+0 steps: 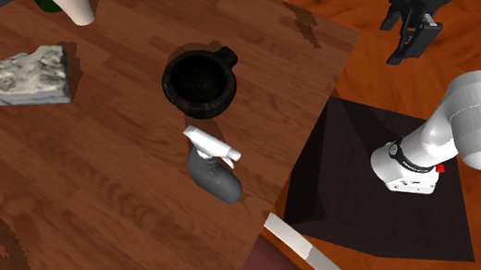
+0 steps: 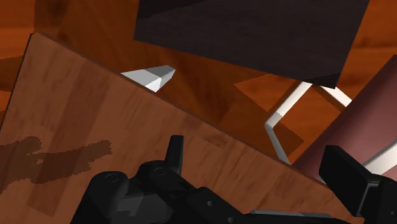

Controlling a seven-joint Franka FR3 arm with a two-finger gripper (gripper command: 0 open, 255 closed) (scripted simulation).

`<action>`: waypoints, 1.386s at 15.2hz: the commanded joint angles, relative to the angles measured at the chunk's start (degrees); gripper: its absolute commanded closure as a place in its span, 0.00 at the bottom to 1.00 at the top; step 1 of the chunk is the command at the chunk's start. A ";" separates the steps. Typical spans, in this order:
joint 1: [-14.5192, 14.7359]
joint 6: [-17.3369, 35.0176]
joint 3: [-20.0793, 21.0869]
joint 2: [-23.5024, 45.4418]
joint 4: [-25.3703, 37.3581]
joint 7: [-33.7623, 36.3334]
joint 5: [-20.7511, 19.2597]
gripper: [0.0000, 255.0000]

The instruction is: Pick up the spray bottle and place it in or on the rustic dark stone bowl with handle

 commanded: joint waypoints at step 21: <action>-1.63 31.32 28.07 12.79 2.37 38.27 7.53 0.00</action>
